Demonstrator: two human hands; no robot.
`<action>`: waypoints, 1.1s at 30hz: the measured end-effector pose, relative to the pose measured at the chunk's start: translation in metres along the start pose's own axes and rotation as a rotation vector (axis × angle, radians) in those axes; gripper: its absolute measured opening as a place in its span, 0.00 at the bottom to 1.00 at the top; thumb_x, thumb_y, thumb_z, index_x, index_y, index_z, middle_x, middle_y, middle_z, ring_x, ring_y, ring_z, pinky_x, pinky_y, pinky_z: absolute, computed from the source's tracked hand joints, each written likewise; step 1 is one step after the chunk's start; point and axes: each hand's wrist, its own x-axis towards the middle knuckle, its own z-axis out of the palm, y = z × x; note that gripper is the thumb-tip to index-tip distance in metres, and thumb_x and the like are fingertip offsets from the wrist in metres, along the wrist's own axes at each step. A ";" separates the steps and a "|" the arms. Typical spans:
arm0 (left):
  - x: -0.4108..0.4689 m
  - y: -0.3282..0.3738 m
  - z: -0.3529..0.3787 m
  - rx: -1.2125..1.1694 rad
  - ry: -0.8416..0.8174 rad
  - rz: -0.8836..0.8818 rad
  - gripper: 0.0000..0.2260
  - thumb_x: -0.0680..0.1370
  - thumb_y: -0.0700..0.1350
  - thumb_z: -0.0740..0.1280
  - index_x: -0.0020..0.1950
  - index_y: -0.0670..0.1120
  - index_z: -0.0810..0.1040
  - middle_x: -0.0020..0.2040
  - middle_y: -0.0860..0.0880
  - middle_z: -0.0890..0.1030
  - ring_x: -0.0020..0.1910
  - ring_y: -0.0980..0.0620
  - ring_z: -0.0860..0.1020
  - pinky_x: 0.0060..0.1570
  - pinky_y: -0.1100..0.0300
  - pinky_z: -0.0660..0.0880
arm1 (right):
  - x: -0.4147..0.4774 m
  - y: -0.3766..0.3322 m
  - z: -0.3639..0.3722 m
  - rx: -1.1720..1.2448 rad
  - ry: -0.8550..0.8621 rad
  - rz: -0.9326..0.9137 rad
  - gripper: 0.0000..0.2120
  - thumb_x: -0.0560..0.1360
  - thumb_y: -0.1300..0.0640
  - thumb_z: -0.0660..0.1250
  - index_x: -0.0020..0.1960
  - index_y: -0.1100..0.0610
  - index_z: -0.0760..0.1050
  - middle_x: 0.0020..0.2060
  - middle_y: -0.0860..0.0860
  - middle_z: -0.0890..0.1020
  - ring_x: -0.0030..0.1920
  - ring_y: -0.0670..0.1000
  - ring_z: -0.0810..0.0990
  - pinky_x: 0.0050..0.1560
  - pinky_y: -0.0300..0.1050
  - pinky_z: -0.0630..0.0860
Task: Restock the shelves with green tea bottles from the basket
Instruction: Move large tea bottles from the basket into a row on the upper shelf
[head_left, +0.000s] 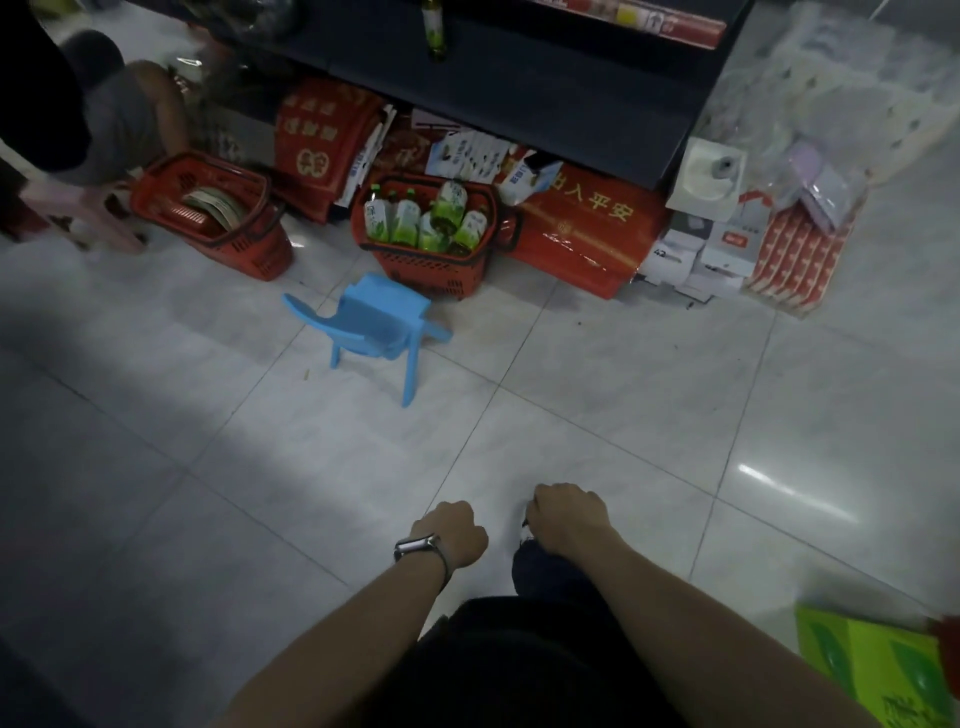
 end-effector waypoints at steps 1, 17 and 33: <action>0.008 0.010 -0.013 -0.004 0.002 -0.010 0.08 0.80 0.48 0.60 0.49 0.44 0.73 0.54 0.43 0.78 0.49 0.41 0.79 0.49 0.51 0.78 | 0.008 0.004 -0.013 -0.013 -0.007 -0.005 0.18 0.85 0.50 0.54 0.69 0.56 0.74 0.67 0.54 0.79 0.66 0.57 0.77 0.66 0.51 0.70; 0.179 0.053 -0.193 -0.162 0.071 -0.109 0.26 0.78 0.52 0.59 0.74 0.43 0.72 0.62 0.43 0.82 0.54 0.40 0.82 0.51 0.51 0.78 | 0.185 -0.012 -0.187 -0.039 -0.062 -0.055 0.19 0.86 0.50 0.52 0.69 0.58 0.74 0.66 0.57 0.80 0.64 0.60 0.79 0.62 0.51 0.74; 0.317 -0.008 -0.413 -0.114 0.024 -0.008 0.09 0.77 0.48 0.60 0.40 0.45 0.69 0.52 0.39 0.81 0.45 0.41 0.78 0.42 0.53 0.73 | 0.359 -0.118 -0.369 -0.068 -0.041 -0.024 0.17 0.84 0.53 0.56 0.69 0.57 0.75 0.68 0.57 0.79 0.67 0.59 0.78 0.65 0.51 0.72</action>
